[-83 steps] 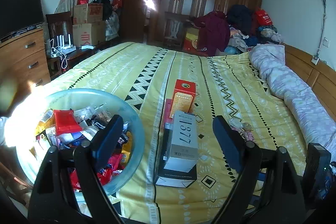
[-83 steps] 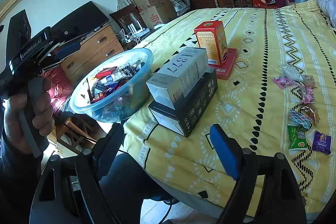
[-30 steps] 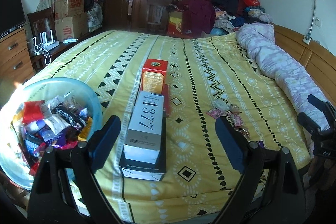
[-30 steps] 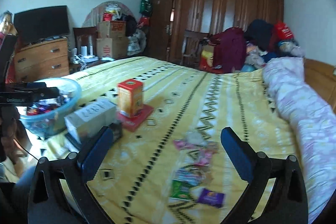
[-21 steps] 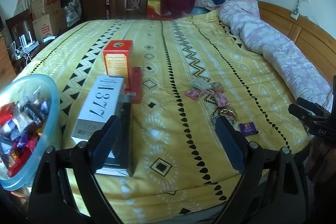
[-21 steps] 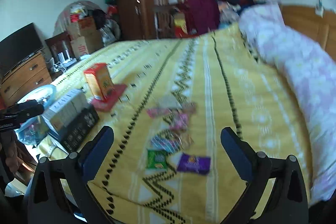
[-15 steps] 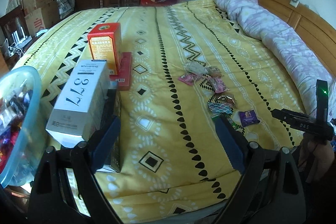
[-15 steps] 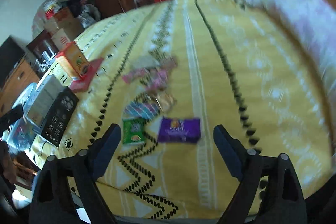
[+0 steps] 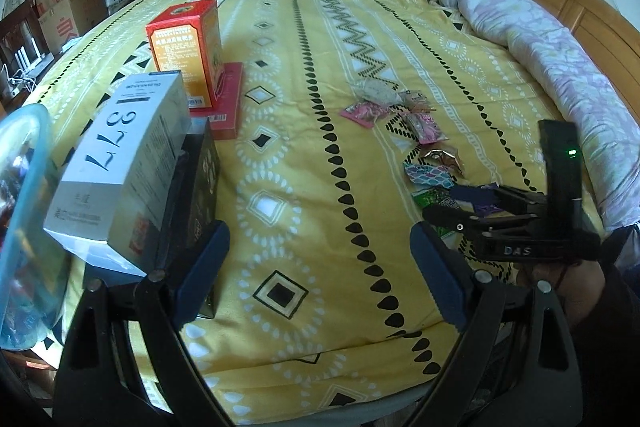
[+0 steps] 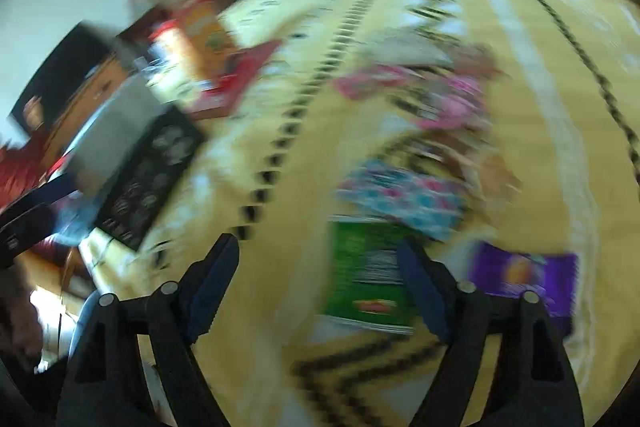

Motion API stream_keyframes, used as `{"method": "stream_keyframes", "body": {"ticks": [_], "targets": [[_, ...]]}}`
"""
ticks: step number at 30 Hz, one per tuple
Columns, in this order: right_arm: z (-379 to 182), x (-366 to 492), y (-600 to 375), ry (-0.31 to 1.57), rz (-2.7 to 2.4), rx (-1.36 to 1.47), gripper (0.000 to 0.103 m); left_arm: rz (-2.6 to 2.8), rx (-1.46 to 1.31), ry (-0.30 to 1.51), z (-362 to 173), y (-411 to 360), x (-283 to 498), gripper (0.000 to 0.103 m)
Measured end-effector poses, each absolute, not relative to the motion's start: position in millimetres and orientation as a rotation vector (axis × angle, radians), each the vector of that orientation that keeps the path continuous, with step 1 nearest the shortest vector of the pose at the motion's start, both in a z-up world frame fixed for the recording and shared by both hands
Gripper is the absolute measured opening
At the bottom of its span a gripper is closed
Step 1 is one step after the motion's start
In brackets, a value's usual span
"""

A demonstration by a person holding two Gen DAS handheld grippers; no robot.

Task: Organize snacks
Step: 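Grasp the green pea packet with the right gripper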

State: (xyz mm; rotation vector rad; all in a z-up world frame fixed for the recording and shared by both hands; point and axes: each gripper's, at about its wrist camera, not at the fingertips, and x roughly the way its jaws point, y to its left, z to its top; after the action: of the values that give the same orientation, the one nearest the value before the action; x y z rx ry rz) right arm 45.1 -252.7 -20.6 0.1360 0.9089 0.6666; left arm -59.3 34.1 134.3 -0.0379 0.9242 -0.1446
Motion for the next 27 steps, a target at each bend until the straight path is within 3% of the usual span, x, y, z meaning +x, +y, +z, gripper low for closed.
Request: {"method": "stream_keyframes", "body": {"ticks": [8, 14, 24, 25, 26, 27], "targets": [[-5, 0, -332, 0.885, 0.465, 0.328, 0.082, -0.272, -0.083, 1.032, 97, 1, -37, 0.088], [4, -21, -366, 0.863, 0.416, 0.340, 0.086, -0.382, -0.190, 1.150, 62, -50, -1, 0.088], [7, -19, -379, 0.861, 0.405, 0.338, 0.091, -0.321, -0.130, 1.206, 25, -81, 18, 0.087], [7, -19, -377, 0.861, 0.408, 0.327, 0.091, -0.322, -0.114, 1.191, 26, -82, 15, 0.086], [7, -18, -375, 0.862, 0.410, 0.318, 0.091, -0.328, -0.099, 1.173, 28, -82, 12, 0.074], [7, -17, -372, 0.863, 0.416, 0.310, 0.091, -0.343, -0.102, 1.163, 30, -80, 10, 0.053]]}}
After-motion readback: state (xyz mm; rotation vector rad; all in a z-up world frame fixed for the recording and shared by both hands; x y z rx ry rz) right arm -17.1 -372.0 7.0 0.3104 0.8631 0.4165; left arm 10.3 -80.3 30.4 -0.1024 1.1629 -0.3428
